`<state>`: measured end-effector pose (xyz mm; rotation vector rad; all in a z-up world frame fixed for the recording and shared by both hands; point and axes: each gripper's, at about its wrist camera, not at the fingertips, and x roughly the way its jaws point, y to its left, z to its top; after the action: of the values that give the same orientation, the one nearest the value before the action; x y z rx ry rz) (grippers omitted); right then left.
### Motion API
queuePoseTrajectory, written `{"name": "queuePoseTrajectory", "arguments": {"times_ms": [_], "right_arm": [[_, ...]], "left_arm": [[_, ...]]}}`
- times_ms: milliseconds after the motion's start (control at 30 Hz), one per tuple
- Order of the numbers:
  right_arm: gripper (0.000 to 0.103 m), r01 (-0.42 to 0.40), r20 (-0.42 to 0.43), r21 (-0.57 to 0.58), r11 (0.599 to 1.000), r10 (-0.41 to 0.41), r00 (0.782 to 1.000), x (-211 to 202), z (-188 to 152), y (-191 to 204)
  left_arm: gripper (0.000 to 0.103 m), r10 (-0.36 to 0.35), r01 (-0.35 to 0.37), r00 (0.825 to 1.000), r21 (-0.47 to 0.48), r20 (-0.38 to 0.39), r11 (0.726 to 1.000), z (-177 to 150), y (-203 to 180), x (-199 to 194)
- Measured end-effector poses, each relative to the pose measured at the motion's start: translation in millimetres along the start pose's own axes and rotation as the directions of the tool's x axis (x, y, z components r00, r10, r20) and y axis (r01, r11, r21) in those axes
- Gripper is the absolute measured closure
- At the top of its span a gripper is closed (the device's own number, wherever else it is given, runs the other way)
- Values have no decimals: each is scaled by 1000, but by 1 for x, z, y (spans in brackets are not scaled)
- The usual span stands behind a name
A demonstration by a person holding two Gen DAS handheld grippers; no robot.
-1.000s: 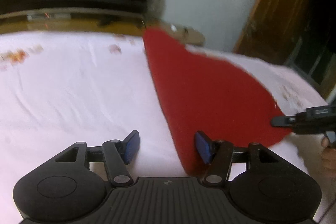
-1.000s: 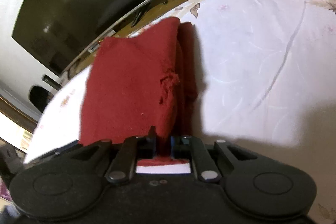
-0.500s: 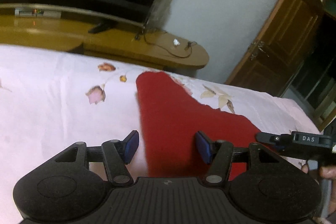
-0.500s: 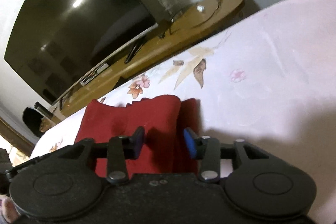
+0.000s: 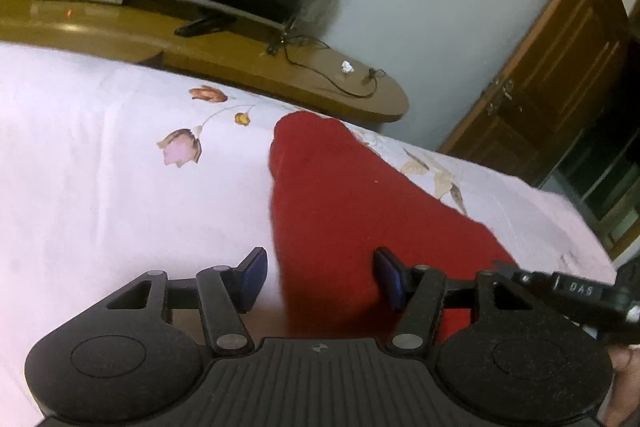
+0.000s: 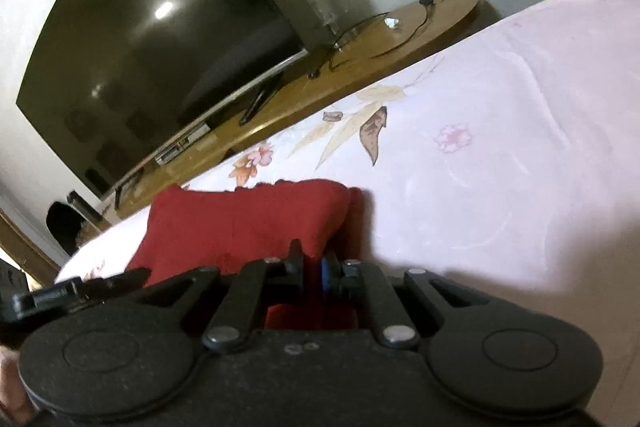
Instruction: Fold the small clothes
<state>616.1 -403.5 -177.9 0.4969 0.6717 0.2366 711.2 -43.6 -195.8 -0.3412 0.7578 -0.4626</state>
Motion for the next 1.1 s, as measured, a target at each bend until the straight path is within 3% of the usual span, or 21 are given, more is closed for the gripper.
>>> {"name": "queuePoseTrajectory", "arguments": {"times_ms": [100, 167, 200, 267, 467, 567, 633, 700, 833, 933, 1033, 1100], "right_arm": [[92, 21, -4, -11, 1000, -21, 1000, -1, 0, 4], [82, 26, -16, -3, 1000, -26, 1000, -5, 5, 7], [76, 44, 4, -19, 999, -44, 999, -12, 8, 11], [76, 72, 89, -107, 992, -63, 994, -29, 14, 26], [79, 92, 52, -334, 938, -79, 996, 6, 25, 67], [83, 209, 0, -528, 823, -246, 969, 38, 9, 73], [85, 213, 10, -515, 831, -243, 970, 40, 9, 61], [86, 225, 13, -483, 846, -250, 968, 41, 14, 55], [84, 262, 45, -504, 823, -278, 960, 41, 9, 59], [74, 262, 106, -501, 825, -242, 964, 14, 6, 70], [75, 187, 128, -486, 854, -142, 982, -22, -3, 79], [79, 137, 95, -514, 847, -102, 990, -31, -13, 87]], "left_arm": [[32, 15, -15, 1000, 15, 0, 1000, 4, -1, -7], [26, 63, -66, 997, 59, 52, 996, 9, -6, -23], [24, 88, -97, 991, 94, 101, 991, 13, -10, -33], [24, 69, -90, 986, 139, 150, 986, 23, -18, -40], [24, -20, -6, 996, 288, 86, 957, 30, -47, -5], [19, 40, -37, 999, 254, -6, 967, 21, -30, 30], [18, 7, -6, 1000, 180, -4, 984, 24, -18, 31], [18, 32, -30, 999, 219, -6, 975, 24, -25, 32], [18, 57, -62, 998, 233, 29, 970, 25, -31, 11], [18, 40, -66, 994, 258, 101, 964, 20, -35, -29], [18, 34, -59, 995, 299, 90, 953, 9, -48, -44], [18, 64, -85, 995, 334, 76, 939, 2, -57, -45]]}}
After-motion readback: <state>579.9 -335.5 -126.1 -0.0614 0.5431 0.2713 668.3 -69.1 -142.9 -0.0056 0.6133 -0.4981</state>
